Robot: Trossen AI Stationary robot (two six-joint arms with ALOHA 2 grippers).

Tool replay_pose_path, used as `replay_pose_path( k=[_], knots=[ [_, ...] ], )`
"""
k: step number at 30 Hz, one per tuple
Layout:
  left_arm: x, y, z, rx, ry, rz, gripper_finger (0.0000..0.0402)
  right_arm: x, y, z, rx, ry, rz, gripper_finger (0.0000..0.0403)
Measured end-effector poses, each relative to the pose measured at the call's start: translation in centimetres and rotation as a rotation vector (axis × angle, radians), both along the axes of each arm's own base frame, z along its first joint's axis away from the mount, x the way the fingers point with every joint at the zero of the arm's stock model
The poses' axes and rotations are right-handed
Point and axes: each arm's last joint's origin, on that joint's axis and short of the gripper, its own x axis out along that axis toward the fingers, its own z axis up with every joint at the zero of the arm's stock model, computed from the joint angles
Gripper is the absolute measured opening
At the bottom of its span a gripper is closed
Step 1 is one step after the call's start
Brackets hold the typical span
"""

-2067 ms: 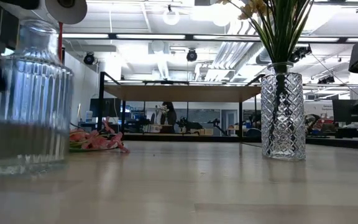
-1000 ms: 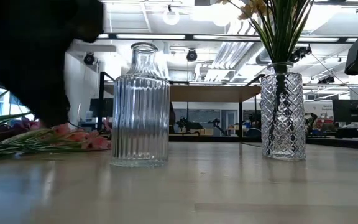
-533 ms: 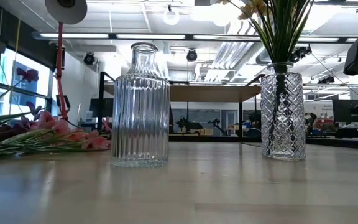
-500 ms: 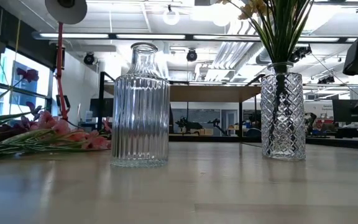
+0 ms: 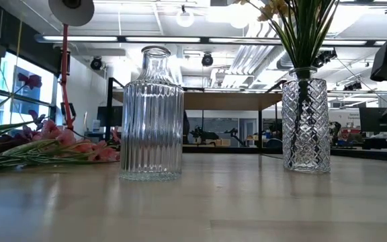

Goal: Pick and place flowers into a vace then onto a shelf
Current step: Put the purple flowers into the bottom vase

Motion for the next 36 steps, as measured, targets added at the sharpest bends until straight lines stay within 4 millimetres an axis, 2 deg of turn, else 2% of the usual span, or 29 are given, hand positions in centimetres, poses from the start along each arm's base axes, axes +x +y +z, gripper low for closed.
replay_pose_path(
  k=[4,9,14,22,31,36],
  knots=[
    [0.1,0.2,-2.1,-0.090,-0.023,0.034,0.0344,0.0,0.0,0.0,0.005,-0.002,-0.005,0.0299],
    [-0.2,1.1,-4.2,-0.108,-0.020,0.049,0.0344,0.0,0.0,0.0,0.006,-0.002,-0.006,0.0299],
    [-0.3,1.7,-4.9,-0.117,-0.017,0.039,0.0328,0.1,0.0,0.0,0.010,0.001,-0.008,0.0299],
    [-0.1,2.2,-4.9,-0.087,-0.003,0.032,0.0223,0.6,-0.6,0.0,0.018,0.007,-0.037,0.0299],
    [1.5,4.1,-4.9,-0.056,0.010,0.043,0.0087,1.1,-1.2,0.0,0.015,0.010,-0.062,0.0299],
    [2.1,5.0,-5.0,-0.033,0.020,0.012,0.0033,1.1,-1.2,0.0,0.015,0.010,-0.061,0.0299]
  ],
)
